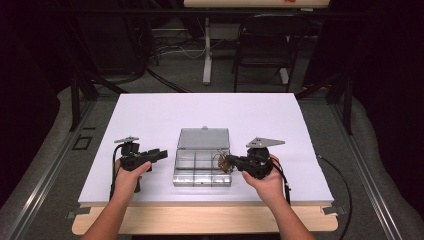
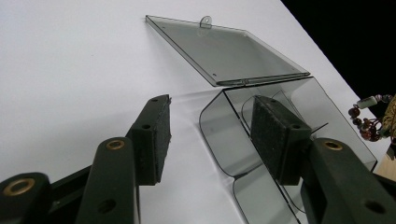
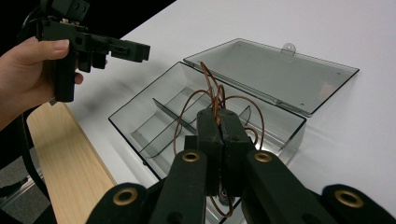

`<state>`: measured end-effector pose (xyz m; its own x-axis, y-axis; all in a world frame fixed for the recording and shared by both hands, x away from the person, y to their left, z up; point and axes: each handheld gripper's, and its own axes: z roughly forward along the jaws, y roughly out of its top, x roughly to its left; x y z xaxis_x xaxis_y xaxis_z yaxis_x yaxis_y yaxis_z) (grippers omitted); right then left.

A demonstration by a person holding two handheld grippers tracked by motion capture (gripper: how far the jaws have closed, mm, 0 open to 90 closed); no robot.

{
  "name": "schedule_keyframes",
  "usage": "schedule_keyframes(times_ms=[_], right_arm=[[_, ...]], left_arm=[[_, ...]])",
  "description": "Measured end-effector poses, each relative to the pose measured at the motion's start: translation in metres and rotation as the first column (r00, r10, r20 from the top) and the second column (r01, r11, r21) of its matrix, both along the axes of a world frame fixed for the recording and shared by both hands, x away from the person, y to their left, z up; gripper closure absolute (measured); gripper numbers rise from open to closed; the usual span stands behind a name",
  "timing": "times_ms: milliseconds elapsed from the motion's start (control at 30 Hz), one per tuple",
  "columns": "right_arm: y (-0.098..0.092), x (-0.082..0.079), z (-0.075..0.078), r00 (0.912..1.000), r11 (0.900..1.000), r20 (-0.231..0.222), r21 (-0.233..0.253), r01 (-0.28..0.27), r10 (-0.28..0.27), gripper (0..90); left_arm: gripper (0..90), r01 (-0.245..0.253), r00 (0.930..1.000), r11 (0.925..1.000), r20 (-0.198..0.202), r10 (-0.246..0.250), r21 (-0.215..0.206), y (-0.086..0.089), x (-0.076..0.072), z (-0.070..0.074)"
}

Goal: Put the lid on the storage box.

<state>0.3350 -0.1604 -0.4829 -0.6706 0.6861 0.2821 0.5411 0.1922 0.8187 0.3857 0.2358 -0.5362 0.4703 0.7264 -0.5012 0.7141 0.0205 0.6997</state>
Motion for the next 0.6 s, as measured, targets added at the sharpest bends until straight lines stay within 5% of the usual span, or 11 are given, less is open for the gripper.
schedule_keyframes(times_ms=[600], right_arm=[[0.010,0.000,-0.012,0.9991,0.999,-0.027,-0.032,-0.034,0.033,89.1]], left_arm=[[48.0,0.001,1.0000,1.0000,-0.003,-0.001,-0.001,0.000,0.000,-0.001]])
